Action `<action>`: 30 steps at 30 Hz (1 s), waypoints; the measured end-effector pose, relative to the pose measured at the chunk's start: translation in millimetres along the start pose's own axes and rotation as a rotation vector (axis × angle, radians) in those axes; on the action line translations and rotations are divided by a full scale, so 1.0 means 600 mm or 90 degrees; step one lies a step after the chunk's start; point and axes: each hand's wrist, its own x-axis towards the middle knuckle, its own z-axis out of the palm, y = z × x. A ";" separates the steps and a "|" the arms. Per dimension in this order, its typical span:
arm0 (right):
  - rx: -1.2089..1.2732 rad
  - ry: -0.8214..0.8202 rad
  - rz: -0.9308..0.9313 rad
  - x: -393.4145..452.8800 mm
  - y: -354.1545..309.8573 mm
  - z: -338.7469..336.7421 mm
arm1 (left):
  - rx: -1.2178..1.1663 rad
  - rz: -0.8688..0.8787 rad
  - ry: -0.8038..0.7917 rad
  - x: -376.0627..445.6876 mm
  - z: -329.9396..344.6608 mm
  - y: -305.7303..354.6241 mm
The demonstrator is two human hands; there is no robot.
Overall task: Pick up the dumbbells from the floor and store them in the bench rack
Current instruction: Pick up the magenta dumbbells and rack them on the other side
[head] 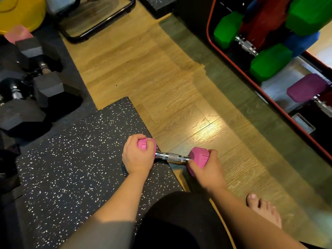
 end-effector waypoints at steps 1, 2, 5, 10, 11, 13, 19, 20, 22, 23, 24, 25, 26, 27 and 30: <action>-0.004 0.004 0.000 0.001 0.000 0.001 | 0.000 0.002 0.000 0.001 0.000 0.000; -0.007 0.007 0.004 0.003 0.000 0.002 | 0.000 0.003 0.000 0.002 0.000 0.000; -0.010 0.016 0.011 0.004 -0.001 0.004 | -0.001 0.009 0.000 0.004 0.002 0.000; -0.040 0.031 0.004 0.006 0.001 0.007 | -0.022 -0.006 0.017 0.005 0.005 -0.003; -0.044 0.035 0.005 0.007 0.001 0.008 | -0.023 -0.003 0.019 0.005 0.005 -0.002; -0.047 0.041 0.008 0.008 0.001 0.008 | -0.024 0.010 0.021 0.004 0.005 0.000; -0.053 0.047 0.013 0.012 -0.003 0.009 | -0.008 0.030 0.031 0.009 0.009 -0.005; -0.054 0.044 0.014 0.013 -0.004 0.008 | -0.006 0.032 0.030 0.009 0.009 -0.004; -0.054 0.039 0.015 0.013 -0.006 0.007 | -0.002 0.031 0.028 0.009 0.009 -0.003; -0.054 0.036 0.015 0.012 -0.007 0.006 | 0.001 0.025 0.025 0.009 0.009 -0.004; -0.055 0.033 0.013 0.011 -0.007 0.005 | 0.003 0.020 0.025 0.009 0.009 -0.004; -0.056 0.032 0.011 0.010 -0.008 0.004 | 0.003 0.018 0.025 0.010 0.010 -0.003; -0.056 0.033 0.009 0.010 -0.009 0.003 | 0.002 0.019 0.026 0.010 0.010 -0.003; -0.055 0.035 0.007 0.010 -0.010 0.002 | 0.001 0.024 0.026 0.010 0.010 -0.003; -0.046 0.037 0.005 0.008 -0.007 0.004 | -0.004 0.025 0.031 0.009 0.008 -0.003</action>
